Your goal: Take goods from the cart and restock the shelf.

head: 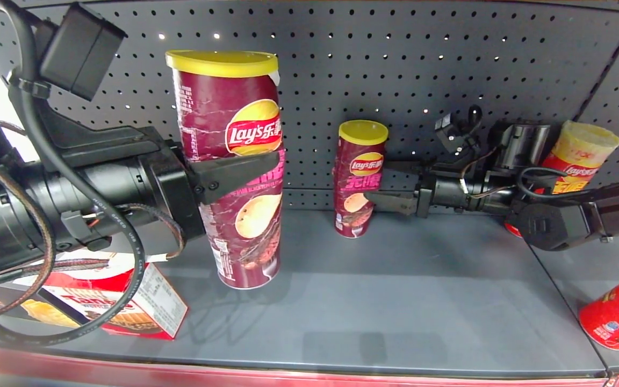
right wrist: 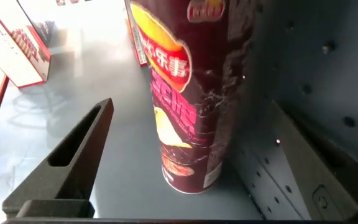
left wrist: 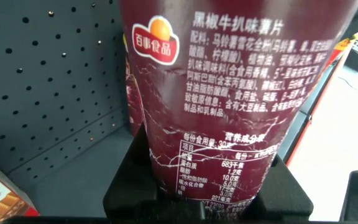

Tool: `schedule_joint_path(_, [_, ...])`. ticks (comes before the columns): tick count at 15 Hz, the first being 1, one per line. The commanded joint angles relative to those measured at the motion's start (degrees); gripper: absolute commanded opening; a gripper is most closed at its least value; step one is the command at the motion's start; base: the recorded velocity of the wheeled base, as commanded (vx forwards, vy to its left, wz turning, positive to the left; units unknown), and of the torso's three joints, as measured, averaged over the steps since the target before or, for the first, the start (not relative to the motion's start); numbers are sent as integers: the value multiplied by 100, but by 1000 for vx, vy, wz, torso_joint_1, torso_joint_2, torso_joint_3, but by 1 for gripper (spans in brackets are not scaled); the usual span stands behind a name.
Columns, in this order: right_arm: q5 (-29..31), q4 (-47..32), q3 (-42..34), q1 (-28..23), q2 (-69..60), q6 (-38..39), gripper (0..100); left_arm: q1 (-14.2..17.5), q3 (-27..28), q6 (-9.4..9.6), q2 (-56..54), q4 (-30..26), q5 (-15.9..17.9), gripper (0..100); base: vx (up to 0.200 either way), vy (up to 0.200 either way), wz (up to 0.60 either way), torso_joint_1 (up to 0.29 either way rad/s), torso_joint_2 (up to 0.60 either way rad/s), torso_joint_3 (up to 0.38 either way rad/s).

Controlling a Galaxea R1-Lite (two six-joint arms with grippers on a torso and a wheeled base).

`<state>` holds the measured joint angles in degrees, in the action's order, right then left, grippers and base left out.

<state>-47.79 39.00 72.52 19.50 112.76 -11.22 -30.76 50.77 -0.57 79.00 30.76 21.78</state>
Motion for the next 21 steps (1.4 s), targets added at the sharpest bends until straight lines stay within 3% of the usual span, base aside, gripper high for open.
schedule_joint_path(1, [-3,3,25,53,141,-3,100,-9,3,-4,-7,0,1,0,0,0,0,0,0,0])
schedule_joint_path(19, [-3,389,535,370,1169,-3,100,35,-24,-13,11,0,-16,0,0,0,0,0,0,0])
schedule_joint_path(20, [-3,477,544,387,1213,23,0,35,-15,-13,11,0,-16,0,0,0,0,0,0,0])
schedule_joint_path(21, [41,477,544,440,1231,49,0,35,-15,-4,37,9,-16,0,0,0,0,0,0,0])
